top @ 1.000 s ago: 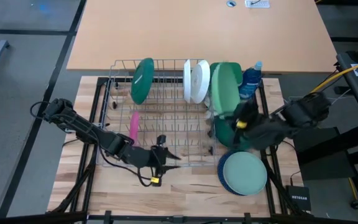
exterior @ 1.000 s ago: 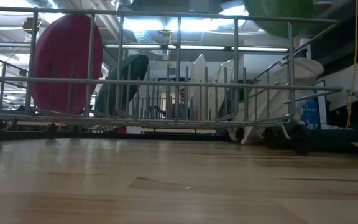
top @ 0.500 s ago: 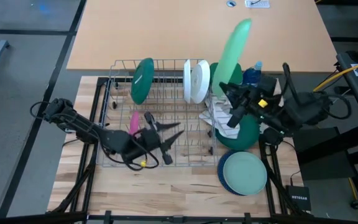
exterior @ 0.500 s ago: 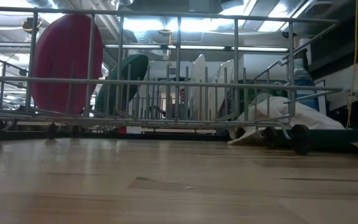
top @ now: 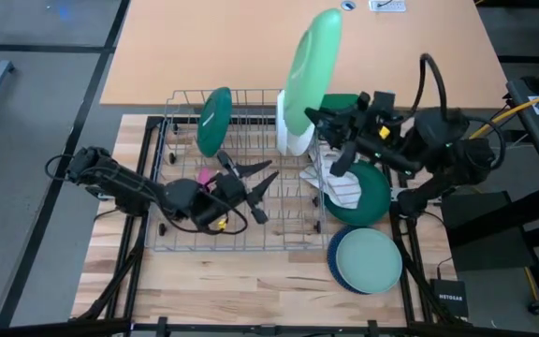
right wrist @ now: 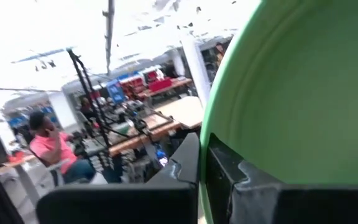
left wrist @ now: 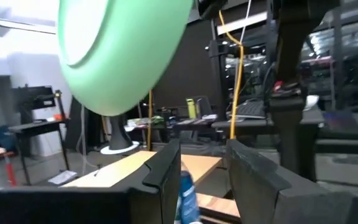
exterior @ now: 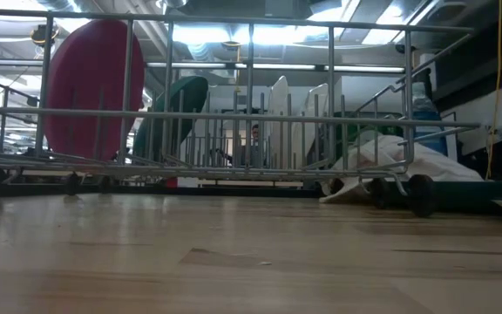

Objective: Sort dishes
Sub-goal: Put the light green plate in the dish rack

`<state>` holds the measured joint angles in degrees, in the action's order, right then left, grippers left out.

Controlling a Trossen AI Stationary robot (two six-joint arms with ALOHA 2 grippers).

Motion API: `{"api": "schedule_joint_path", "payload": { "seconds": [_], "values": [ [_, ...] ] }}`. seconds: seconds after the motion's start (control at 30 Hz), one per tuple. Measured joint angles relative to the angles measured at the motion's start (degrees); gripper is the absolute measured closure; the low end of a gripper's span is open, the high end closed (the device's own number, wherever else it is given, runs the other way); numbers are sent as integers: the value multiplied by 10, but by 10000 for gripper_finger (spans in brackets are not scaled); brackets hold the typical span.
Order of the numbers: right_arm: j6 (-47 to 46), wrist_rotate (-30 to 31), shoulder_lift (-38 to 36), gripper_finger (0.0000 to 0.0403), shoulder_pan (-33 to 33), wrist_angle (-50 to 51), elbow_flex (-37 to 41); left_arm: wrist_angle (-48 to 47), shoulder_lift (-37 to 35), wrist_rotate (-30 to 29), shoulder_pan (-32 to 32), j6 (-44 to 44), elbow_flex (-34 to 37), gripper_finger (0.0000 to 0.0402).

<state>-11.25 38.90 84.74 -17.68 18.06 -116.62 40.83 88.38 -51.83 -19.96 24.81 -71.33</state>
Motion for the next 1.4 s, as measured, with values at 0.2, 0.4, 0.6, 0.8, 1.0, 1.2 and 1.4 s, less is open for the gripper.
{"api": "schedule_joint_path", "payload": {
  "seconds": [0.2,0.4,0.6,0.8,1.0,1.2,1.4],
  "values": [
    [-2,-83,11,391,33,-39,0,3,0,0,20,84,0,284],
    [1,-166,14,391,51,-50,0,13,0,-2,25,131,0,281],
    [46,-266,14,391,54,-72,0,52,-8,-45,14,158,0,244],
    [92,-387,7,391,53,-80,0,51,-62,-84,-26,158,0,219],
    [103,-516,0,391,54,-69,0,44,-132,-91,-91,179,0,218],
    [104,-649,-2,391,53,-46,0,-37,-200,-87,-159,173,0,218],
    [136,-722,4,391,53,-16,0,-138,-247,27,-189,57,0,218]
  ]
}}
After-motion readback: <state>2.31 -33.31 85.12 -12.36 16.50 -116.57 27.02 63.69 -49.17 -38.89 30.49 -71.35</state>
